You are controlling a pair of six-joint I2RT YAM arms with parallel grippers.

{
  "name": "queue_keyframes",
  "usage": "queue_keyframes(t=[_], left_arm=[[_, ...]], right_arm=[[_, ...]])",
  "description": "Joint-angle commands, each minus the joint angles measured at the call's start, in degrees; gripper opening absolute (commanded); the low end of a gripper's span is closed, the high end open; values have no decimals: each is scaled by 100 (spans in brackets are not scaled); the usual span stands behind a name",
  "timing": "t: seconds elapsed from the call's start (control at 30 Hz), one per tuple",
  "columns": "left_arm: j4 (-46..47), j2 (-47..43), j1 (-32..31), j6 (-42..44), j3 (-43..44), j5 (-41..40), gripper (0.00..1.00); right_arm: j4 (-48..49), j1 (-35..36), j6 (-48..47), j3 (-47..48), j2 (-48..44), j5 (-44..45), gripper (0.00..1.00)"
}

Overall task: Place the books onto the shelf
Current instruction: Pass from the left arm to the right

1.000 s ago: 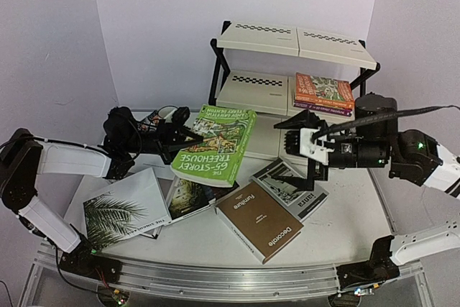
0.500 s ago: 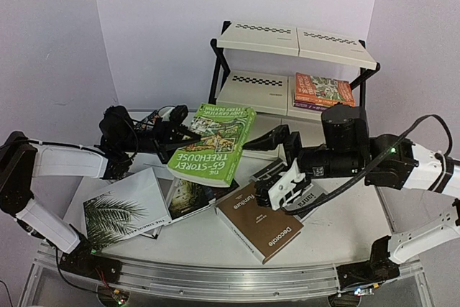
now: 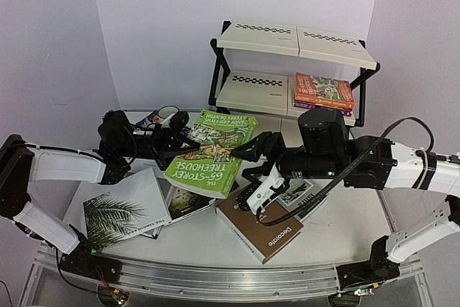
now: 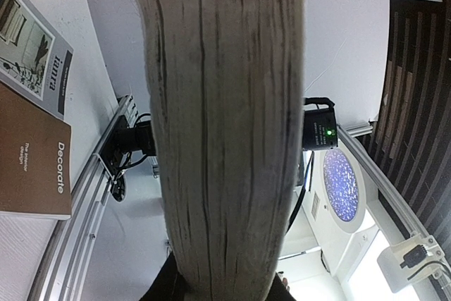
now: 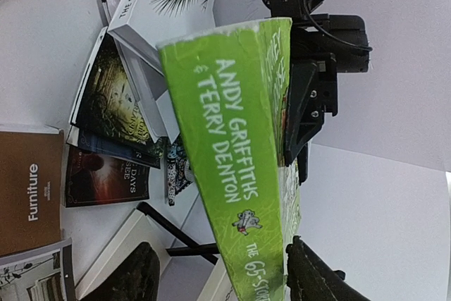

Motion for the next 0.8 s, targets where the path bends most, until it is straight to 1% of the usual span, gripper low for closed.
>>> queue_keyframes(t=[0.0,0.2,0.3,0.33,0.37,0.47,0.5,0.57,0.63,0.67,0.7,0.77], left_arm=[[532,-333,-79,154,-4,36,4],[526,-280,-107,164,-17,62,6],[524,-293,-107,167,-27,71,10],[521,-300,-107,167,-33,67,13],[518,-305,-108,169,-37,65,18],[519,-319,-108,174,-57,54,24],[520,-318,-107,173,-60,49,28],[519,-315,-107,172,-62,50,44],[519,-338,-109,245,-55,69,68],[521,-387,-104,302,-57,57,77],[519,-447,-95,343,-61,23,84],[499,-530,-60,394,-68,-49,92]], right_arm=[[212,26,-112,315,58,41,53],[255,70,-118,313,104,-2,26],[267,86,-128,278,98,23,9],[274,95,-127,265,98,39,4],[285,105,-112,258,98,67,1],[304,170,-4,272,95,184,0],[304,204,-5,269,97,258,0],[329,288,-5,256,92,433,0],[441,335,25,203,68,608,0],[485,350,42,179,46,692,0],[506,363,44,152,14,787,0],[537,394,39,81,-80,920,0]])
